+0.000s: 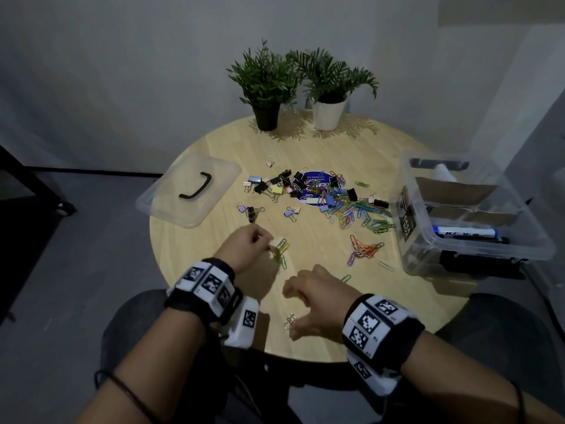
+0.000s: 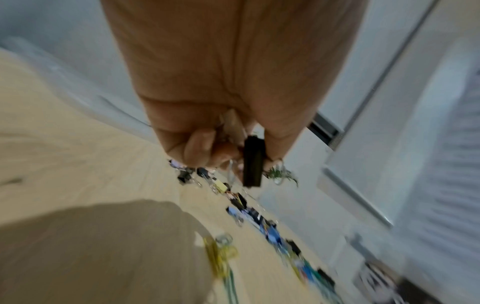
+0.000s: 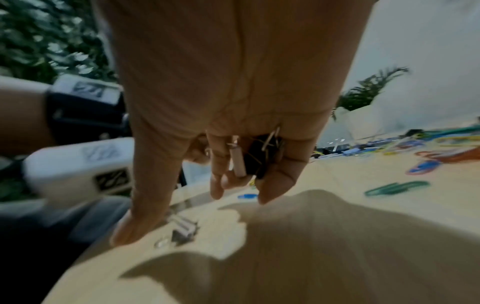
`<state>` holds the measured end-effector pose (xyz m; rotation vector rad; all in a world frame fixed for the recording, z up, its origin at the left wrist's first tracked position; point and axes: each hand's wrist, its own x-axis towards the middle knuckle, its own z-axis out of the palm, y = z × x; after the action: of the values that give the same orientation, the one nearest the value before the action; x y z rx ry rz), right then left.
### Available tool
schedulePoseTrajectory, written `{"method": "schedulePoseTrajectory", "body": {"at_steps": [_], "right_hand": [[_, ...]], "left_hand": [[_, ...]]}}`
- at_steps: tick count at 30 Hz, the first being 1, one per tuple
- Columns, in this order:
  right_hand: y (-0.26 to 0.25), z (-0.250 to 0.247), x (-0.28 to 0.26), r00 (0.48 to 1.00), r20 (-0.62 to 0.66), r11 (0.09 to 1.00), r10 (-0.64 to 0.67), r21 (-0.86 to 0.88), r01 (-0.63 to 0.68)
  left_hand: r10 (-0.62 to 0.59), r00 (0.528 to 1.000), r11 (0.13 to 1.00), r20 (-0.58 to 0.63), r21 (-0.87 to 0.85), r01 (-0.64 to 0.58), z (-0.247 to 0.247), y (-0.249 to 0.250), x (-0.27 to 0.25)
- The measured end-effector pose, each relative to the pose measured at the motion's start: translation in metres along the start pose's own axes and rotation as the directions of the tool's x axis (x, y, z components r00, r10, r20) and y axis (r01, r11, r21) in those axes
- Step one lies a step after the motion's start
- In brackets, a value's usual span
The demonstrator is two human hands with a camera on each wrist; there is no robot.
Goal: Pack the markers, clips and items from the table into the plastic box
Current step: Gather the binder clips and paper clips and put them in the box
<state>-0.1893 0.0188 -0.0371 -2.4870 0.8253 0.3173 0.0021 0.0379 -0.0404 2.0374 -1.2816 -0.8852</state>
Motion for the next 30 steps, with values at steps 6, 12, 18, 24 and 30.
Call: {"method": "schedulePoseTrajectory", "body": {"at_steps": [6, 12, 18, 24, 30], "right_hand": [[0.005, 0.013, 0.016, 0.998, 0.026, 0.998, -0.058, 0.021, 0.057], [0.018, 0.010, 0.027, 0.996, 0.034, 0.993, 0.083, 0.080, -0.085], [0.028, -0.025, 0.049, 0.980, -0.141, 0.936, 0.140, 0.341, -0.085], [0.035, -0.066, 0.125, 0.909, -0.250, 0.903, 0.334, 0.360, -0.233], [0.038, -0.068, 0.169, 0.934, -0.092, 0.931, 0.346, 0.155, -0.330]], "left_hand": [[-0.200, 0.971, 0.888, -0.132, -0.444, 0.122, -0.023, -0.018, 0.030], [-0.118, 0.957, 0.991, -0.266, -0.088, 0.098, -0.021, -0.018, 0.061], [-0.020, 0.997, 0.866, -0.079, 0.497, 0.057, -0.011, -0.023, 0.084], [0.018, 0.991, 0.832, -0.130, 0.552, 0.057, -0.008, -0.023, 0.081], [0.034, 0.999, 0.858, 0.002, 0.512, -0.030, -0.011, -0.027, 0.075]]}}
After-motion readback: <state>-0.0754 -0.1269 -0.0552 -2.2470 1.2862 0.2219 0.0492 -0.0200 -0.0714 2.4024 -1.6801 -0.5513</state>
